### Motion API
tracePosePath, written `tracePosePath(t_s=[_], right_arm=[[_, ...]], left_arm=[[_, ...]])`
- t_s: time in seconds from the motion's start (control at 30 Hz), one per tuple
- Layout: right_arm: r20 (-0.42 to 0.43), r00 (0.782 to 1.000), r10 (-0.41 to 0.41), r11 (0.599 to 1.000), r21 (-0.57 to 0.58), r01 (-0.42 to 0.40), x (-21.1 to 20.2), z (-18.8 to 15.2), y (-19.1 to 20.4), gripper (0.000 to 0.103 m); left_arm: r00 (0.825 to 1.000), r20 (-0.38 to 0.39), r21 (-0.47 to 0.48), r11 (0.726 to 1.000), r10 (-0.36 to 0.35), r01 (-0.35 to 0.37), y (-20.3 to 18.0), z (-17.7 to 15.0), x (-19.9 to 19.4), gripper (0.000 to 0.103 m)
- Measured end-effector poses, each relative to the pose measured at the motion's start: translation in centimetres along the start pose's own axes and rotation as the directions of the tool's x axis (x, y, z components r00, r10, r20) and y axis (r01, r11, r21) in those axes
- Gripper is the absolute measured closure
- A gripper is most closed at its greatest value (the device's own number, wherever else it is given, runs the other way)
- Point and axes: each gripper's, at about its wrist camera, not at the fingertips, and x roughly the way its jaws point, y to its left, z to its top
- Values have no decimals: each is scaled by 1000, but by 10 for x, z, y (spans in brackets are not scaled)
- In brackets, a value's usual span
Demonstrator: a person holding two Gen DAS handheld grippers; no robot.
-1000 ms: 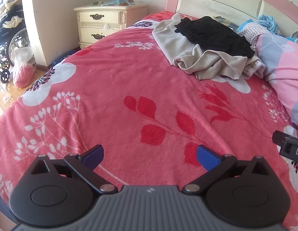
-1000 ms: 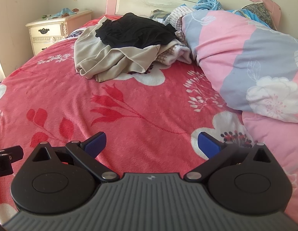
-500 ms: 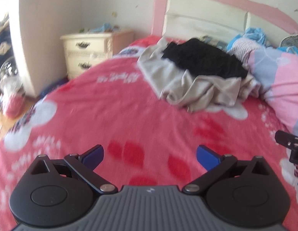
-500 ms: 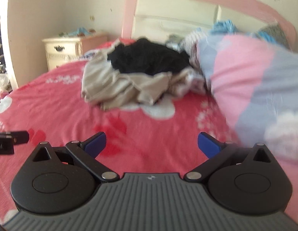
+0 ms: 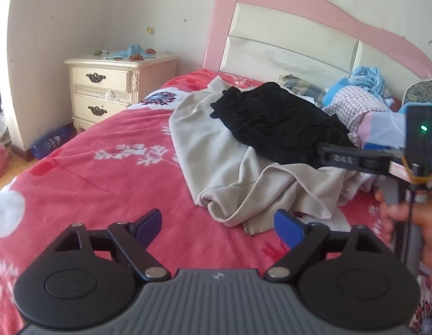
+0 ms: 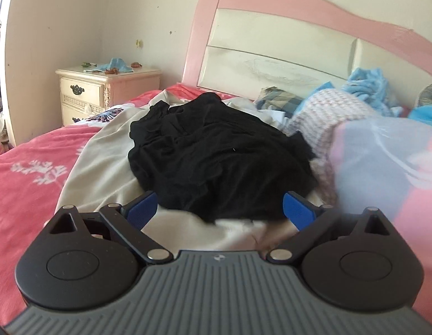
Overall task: Fold clothes
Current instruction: 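Reach the right tool into the pile and grasp the black T-shirt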
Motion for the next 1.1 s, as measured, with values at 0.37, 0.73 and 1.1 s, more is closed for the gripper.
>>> tracePosePath(t_s=[0.37, 0.73, 1.1], right_arm=[[-120, 993, 2, 995, -103, -14, 91, 8, -12, 42], [27, 975, 219, 969, 115, -220, 6, 11, -53, 100], [141, 826, 545, 756, 344, -557, -133, -35, -81, 100]], left_arm=[[996, 19, 82, 993, 86, -87, -52, 42, 61, 42], [998, 60, 198, 979, 32, -43, -77, 35, 51, 31], [974, -162, 187, 964, -160, 190, -59, 16, -10, 22]])
